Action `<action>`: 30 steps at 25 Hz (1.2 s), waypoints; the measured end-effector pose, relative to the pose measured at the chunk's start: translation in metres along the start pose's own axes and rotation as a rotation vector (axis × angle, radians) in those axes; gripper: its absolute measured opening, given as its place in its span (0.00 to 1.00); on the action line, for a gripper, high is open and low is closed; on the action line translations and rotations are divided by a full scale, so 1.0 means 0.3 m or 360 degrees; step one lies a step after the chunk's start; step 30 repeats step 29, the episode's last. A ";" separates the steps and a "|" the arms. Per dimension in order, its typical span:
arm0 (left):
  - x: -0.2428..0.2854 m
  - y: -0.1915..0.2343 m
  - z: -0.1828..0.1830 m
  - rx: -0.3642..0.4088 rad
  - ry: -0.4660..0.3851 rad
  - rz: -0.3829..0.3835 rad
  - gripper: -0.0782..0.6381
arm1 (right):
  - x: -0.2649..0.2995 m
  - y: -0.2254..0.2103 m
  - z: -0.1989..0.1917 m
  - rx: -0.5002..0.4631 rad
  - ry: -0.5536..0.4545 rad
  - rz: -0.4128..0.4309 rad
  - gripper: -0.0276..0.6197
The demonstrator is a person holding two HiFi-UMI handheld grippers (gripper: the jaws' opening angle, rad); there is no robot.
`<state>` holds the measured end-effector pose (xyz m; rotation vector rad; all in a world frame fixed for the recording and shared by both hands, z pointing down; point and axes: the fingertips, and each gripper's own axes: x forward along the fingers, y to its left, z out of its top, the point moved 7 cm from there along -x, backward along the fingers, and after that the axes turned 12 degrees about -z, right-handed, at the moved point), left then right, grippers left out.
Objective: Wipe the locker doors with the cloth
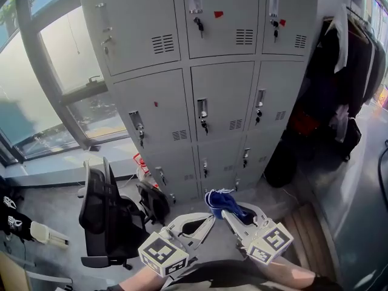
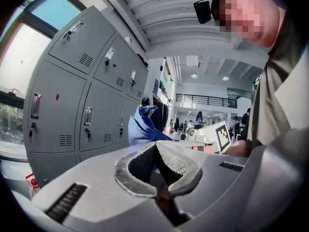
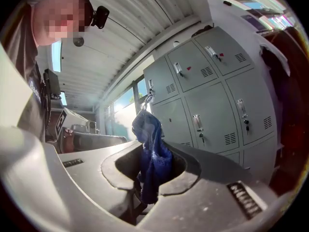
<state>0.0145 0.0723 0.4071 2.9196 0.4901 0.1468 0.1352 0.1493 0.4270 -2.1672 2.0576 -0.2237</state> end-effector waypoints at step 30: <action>-0.098 -0.067 -0.030 0.0009 0.0009 0.0074 0.12 | -0.035 0.109 -0.046 0.0013 -0.0014 0.0063 0.16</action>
